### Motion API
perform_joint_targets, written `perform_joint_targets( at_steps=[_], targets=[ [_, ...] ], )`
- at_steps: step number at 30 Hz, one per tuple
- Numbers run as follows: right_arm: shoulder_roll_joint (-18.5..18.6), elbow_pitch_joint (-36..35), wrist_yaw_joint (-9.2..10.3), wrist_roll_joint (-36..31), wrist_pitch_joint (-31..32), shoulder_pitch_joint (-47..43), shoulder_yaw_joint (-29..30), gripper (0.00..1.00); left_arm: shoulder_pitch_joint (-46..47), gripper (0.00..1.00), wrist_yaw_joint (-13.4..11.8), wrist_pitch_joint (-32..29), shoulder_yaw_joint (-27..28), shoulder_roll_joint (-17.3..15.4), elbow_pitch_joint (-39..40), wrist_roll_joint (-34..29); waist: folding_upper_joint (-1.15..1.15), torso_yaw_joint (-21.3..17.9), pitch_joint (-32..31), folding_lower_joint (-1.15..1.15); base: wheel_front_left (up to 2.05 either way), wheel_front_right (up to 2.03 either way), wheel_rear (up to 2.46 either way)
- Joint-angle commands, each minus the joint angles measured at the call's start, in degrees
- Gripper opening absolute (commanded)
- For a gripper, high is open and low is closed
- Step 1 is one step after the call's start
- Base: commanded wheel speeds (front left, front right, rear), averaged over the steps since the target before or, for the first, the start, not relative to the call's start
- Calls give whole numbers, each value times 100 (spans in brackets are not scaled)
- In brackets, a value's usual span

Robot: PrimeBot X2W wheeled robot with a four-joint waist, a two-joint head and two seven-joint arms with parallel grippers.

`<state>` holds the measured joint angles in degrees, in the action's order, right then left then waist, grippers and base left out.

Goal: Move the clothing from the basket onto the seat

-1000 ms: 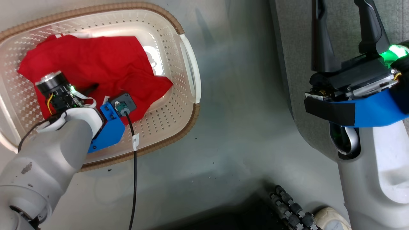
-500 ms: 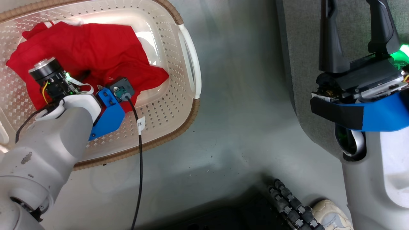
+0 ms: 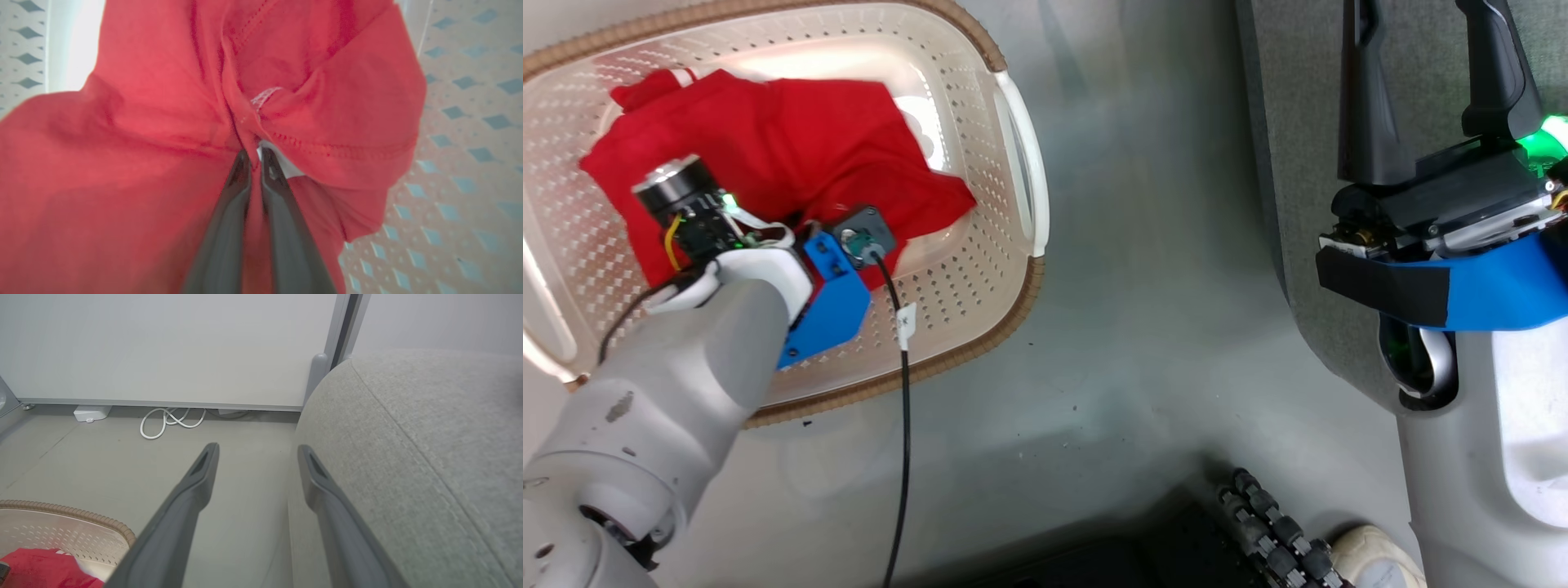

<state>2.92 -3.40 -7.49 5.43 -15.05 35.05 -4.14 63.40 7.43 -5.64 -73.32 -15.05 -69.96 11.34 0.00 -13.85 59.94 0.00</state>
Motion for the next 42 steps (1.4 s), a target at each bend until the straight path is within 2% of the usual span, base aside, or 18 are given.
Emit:
perform_joint_targets(
  at_steps=[1,14,27,36,42],
  targets=[
    [-5,10,-1,-15,-20,-17,21,100,-64,0,6,56,-21,22,34,36,0,33,-55,0,0,0,0],
    [-5,185,-1,-165,-20,-130,153,100,-228,0,7,1013,-21,445,257,687,0,410,-736,0,0,0,0],
    [20,467,-1,-445,-20,-551,306,100,-633,0,7,1876,-19,876,480,1332,0,853,-1936,0,0,0,0],
    [154,692,-1,-433,-20,-1008,414,100,-848,0,7,2092,49,955,912,1841,0,1156,-2810,0,0,0,0],
    [200,854,-1,-404,-20,-1343,420,100,-1060,0,-31,2089,549,819,1610,1921,0,1307,-3420,0,0,0,0]
  ],
)
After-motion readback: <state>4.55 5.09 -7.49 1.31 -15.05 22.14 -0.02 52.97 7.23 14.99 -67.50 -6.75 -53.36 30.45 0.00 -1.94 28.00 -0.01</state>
